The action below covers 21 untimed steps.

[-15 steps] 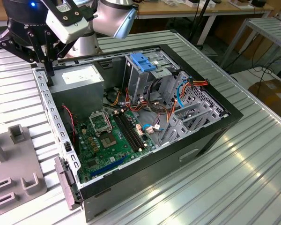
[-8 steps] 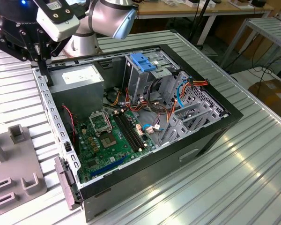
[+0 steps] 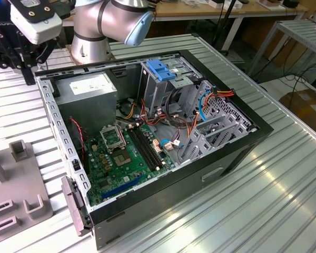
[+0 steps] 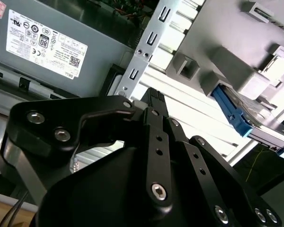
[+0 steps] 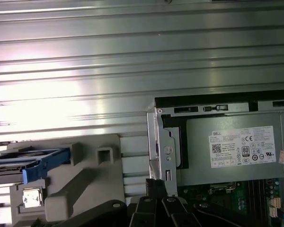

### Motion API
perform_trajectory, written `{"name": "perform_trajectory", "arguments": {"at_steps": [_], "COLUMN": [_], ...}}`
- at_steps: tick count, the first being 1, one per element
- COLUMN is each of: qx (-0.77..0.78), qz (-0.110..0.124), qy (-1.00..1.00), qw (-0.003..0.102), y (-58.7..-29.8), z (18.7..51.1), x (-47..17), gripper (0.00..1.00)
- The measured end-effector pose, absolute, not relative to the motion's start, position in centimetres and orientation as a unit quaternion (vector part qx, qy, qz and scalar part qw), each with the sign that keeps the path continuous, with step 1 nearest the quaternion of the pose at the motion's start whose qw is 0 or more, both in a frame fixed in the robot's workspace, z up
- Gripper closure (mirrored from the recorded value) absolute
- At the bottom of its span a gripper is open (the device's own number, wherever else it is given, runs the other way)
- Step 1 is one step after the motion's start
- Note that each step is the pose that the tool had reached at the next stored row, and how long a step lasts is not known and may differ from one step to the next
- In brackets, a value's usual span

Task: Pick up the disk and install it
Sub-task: 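Reach for the disk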

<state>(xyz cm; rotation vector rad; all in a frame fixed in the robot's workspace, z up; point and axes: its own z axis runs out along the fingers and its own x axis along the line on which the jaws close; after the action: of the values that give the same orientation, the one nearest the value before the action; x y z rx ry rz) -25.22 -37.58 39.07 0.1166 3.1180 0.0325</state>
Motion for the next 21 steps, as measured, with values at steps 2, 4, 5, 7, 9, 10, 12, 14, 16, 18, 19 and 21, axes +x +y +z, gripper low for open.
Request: {"name": "perform_trajectory", "arguments": {"at_steps": [2,4,5,7,9,10,12,14,16,18,19,21], "qx": [0.037,0.037,0.037,0.037,0.037,0.037,0.037,0.037,0.037,0.037,0.037,0.037], "qz": [0.01,0.01,0.01,0.009,0.009,0.009,0.009,0.009,0.009,0.009,0.009,0.009], "qy": [0.999,0.999,0.999,0.999,0.999,0.999,0.999,0.999,0.999,0.999,0.999,0.999], "qw": [0.01,0.009,0.009,0.008,0.008,0.008,0.008,0.008,0.008,0.008,0.008,0.008], "y": [-37.6,-37.6,-37.5,-37.5,-37.3,-37.3,-37.3,-37.3,-37.3,-37.3,-37.3,-37.3], "z": [39.1,39.0,39.0,39.0,39.0,39.0,39.0,39.0,39.0,39.0,39.0,39.0], "x": [-25.8,-26.4,-26.7,-27.5,-28.6,-28.7,-28.8,-28.8,-28.8,-28.8,-28.8,-28.9], "gripper": [0.9,0.9,0.9,0.9,0.9,0.9,0.9,0.9,0.9,0.9,0.9,0.9]}}
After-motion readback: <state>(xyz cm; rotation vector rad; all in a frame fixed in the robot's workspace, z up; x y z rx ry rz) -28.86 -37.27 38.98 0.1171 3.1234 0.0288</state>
